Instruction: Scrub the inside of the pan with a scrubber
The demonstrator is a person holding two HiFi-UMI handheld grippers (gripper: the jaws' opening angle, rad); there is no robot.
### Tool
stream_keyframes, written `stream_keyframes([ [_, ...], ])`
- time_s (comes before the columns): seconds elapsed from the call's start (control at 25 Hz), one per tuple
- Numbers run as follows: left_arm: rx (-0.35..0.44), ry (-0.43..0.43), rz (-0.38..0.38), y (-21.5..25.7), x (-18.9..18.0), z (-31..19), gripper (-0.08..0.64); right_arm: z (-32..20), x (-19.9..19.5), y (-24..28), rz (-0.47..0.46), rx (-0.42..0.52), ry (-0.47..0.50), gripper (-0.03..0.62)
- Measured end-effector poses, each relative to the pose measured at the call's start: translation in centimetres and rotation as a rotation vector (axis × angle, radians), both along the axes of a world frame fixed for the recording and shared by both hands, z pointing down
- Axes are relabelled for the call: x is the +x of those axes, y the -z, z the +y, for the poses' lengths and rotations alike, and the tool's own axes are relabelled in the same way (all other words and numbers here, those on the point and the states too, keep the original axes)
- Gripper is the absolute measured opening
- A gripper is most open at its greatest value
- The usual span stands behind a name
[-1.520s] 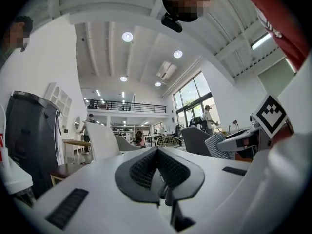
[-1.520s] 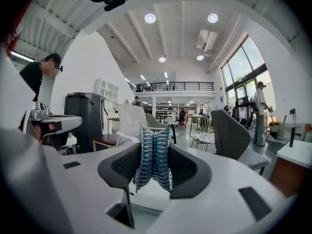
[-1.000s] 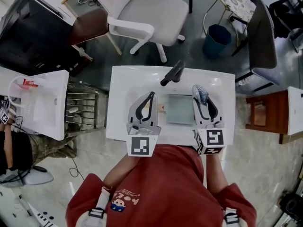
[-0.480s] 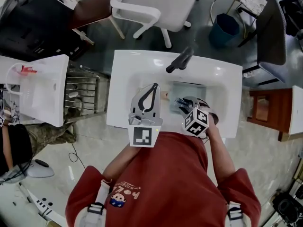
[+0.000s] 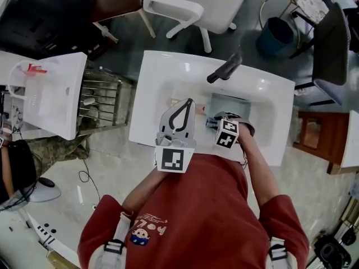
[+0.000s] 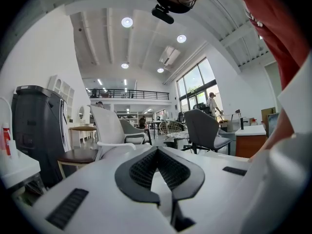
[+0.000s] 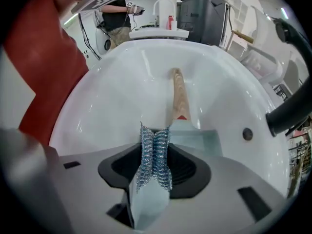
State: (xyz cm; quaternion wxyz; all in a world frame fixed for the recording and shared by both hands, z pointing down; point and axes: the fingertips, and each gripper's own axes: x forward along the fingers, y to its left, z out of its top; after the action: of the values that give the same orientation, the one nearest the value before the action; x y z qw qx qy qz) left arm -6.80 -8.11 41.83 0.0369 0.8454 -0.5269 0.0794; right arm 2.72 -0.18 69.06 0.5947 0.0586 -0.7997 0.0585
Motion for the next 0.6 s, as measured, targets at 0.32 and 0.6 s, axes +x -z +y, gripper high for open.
stream_keyframes([
  [0.32,-0.013,0.01,0.0,-0.56,-0.96,-0.21,0.012,-0.09,-0.8,-0.82,0.021,-0.058,0.043,0.172],
  [0.6,-0.014,0.002,0.003,-0.67,-0.29,-0.42,0.012,-0.24,-0.86,-0.97,0.026,-0.043,0.045,0.17],
])
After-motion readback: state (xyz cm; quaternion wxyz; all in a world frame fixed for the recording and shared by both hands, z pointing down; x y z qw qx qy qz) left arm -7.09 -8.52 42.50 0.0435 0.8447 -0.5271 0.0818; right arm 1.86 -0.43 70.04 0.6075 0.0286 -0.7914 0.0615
